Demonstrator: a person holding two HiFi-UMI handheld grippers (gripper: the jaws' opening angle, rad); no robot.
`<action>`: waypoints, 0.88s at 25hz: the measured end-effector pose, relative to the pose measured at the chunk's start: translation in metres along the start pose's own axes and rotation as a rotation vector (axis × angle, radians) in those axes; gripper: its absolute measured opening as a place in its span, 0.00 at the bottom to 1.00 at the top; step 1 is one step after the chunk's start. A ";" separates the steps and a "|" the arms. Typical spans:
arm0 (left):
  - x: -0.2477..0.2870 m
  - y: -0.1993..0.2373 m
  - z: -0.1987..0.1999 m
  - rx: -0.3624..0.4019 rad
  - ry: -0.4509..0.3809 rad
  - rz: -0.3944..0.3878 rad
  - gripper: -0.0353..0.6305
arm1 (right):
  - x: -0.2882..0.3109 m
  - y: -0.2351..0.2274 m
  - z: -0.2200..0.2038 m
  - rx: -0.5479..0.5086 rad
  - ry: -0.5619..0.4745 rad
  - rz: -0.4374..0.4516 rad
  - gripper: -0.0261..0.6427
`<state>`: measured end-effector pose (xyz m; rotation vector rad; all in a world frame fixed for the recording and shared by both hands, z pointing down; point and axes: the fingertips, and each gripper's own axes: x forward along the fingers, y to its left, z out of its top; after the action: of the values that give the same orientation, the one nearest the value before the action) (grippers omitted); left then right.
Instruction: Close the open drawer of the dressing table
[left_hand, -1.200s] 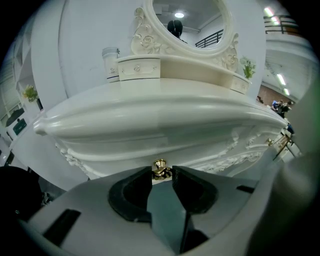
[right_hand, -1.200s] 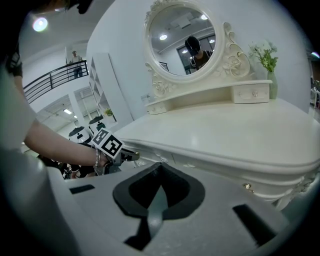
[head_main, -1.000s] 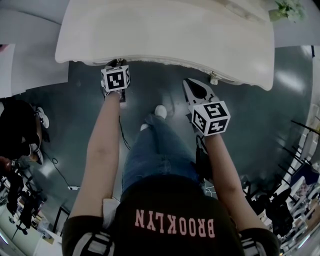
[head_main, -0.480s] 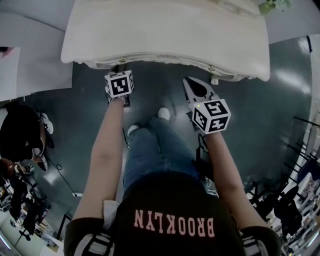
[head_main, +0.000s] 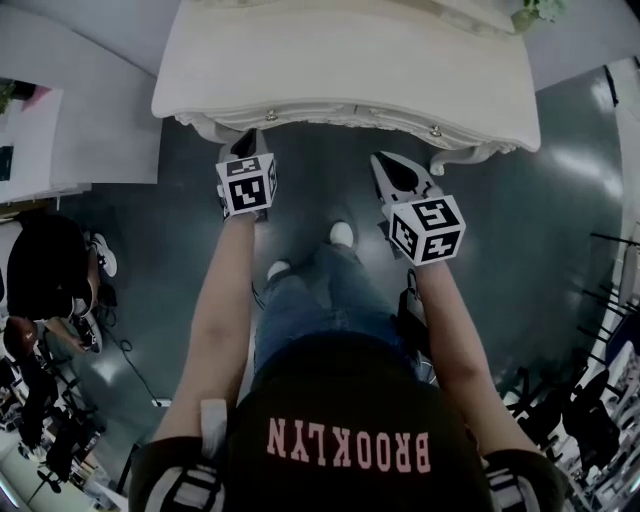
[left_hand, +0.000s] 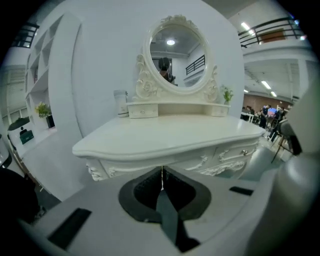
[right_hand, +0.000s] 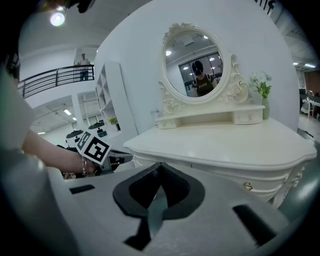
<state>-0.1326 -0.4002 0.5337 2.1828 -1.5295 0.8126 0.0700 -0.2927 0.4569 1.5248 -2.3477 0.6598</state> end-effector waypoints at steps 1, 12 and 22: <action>-0.009 0.003 0.005 -0.006 -0.026 -0.010 0.06 | -0.001 0.006 0.004 -0.004 -0.012 -0.007 0.03; -0.106 0.044 0.062 0.049 -0.301 -0.109 0.06 | -0.008 0.074 0.052 -0.088 -0.168 -0.119 0.03; -0.202 0.073 0.129 0.075 -0.586 -0.138 0.06 | -0.032 0.108 0.122 -0.249 -0.281 -0.180 0.03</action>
<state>-0.2194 -0.3538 0.3032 2.7011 -1.5782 0.1861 -0.0120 -0.2920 0.3130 1.7773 -2.3359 0.1098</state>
